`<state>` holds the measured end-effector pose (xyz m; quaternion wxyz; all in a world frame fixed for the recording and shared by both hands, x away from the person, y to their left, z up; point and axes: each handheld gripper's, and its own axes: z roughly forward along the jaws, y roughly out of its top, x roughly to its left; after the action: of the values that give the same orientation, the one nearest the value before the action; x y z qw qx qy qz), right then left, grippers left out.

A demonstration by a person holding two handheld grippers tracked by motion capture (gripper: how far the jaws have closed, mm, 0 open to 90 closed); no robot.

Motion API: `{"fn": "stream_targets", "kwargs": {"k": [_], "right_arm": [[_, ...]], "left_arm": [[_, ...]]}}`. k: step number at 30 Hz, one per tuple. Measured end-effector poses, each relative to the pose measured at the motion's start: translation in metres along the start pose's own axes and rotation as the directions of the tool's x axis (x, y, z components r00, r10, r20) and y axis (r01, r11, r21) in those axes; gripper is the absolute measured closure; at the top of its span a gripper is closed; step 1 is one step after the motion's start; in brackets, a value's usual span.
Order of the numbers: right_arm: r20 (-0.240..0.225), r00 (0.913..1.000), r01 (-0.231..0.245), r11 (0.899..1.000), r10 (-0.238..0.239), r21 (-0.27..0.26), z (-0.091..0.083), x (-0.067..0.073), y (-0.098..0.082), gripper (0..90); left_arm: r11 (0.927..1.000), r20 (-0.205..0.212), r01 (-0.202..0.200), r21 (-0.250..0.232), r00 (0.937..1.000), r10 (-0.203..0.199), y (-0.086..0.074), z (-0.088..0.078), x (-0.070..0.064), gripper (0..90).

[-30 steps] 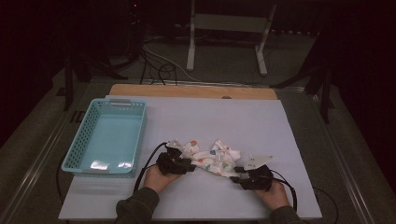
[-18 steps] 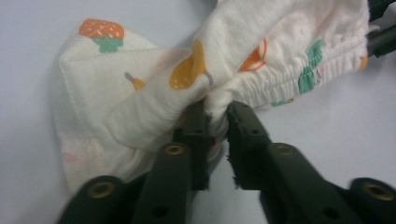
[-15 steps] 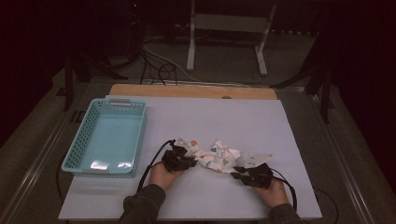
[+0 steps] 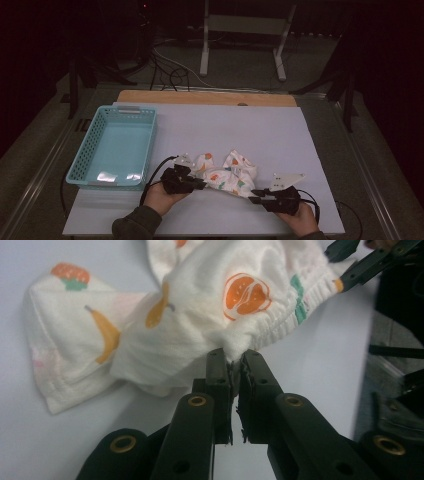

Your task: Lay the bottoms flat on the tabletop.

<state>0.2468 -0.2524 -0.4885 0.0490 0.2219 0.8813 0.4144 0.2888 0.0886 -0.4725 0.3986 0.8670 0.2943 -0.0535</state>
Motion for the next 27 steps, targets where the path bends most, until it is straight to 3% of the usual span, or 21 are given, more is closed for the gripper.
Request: {"fn": "stream_targets", "kwargs": {"k": [4,9,14,17,20,21,22,23,24,25,27], "right_arm": [[0.007,1.0000,-0.002,1.000,0.002,-0.019,-0.006,0.002,0.011,73.2],[0.036,0.9993,-0.007,1.000,0.008,-0.030,-0.008,-0.008,0.022,73.3],[0.078,0.9963,-0.033,0.999,0.036,-0.040,-0.004,-0.039,0.037,73.4],[0.111,0.9922,-0.052,0.998,0.055,-0.031,0.000,-0.062,0.046,73.6],[0.141,0.9873,-0.072,0.997,0.073,-0.008,0.006,-0.087,0.058,73.5],[0.163,0.9830,-0.085,0.996,0.085,-0.008,0.007,-0.095,0.063,73.2],[0.198,0.9740,-0.107,0.994,0.110,-0.024,0.007,-0.103,0.070,71.4],[0.198,0.9740,-0.107,0.994,0.110,-0.024,0.007,-0.103,0.070,71.4],[0.216,0.9650,-0.141,0.989,0.149,-0.054,0.006,-0.112,0.076,69.0],[0.235,0.9536,-0.172,0.981,0.189,-0.090,0.007,-0.123,0.083,62.2],[0.242,0.9510,-0.179,0.981,0.193,-0.079,0.011,-0.127,0.084,58.8]], "left_arm": [[0.9994,-0.007,0.003,-0.035,1.0000,-0.003,0.008,-0.006,0.001,84.8],[0.9975,-0.041,0.022,-0.067,0.9988,-0.025,0.019,-0.006,0.010,84.8],[0.9932,-0.126,0.052,-0.104,0.9898,-0.065,0.038,0.004,0.032,84.8],[0.9900,-0.183,0.065,-0.126,0.9792,-0.087,0.052,0.013,0.044,84.9],[0.9824,-0.240,0.073,-0.172,0.9640,-0.114,0.073,0.018,0.054,84.9],[0.9779,-0.264,0.077,-0.194,0.9561,-0.128,0.080,0.020,0.058,84.8],[0.9735,-0.301,0.072,-0.217,0.9437,-0.137,0.085,0.022,0.060,82.3],[0.9735,-0.301,0.072,-0.217,0.9437,-0.137,0.085,0.022,0.060,70.5],[0.9687,-0.339,0.094,-0.230,0.9250,-0.171,0.091,0.026,0.064,70.5],[0.9657,-0.326,0.112,-0.234,0.9268,-0.187,0.091,0.026,0.066,57.6],[0.9654,-0.327,0.128,-0.227,0.9235,-0.200,0.088,0.026,0.069,53.8]]}}
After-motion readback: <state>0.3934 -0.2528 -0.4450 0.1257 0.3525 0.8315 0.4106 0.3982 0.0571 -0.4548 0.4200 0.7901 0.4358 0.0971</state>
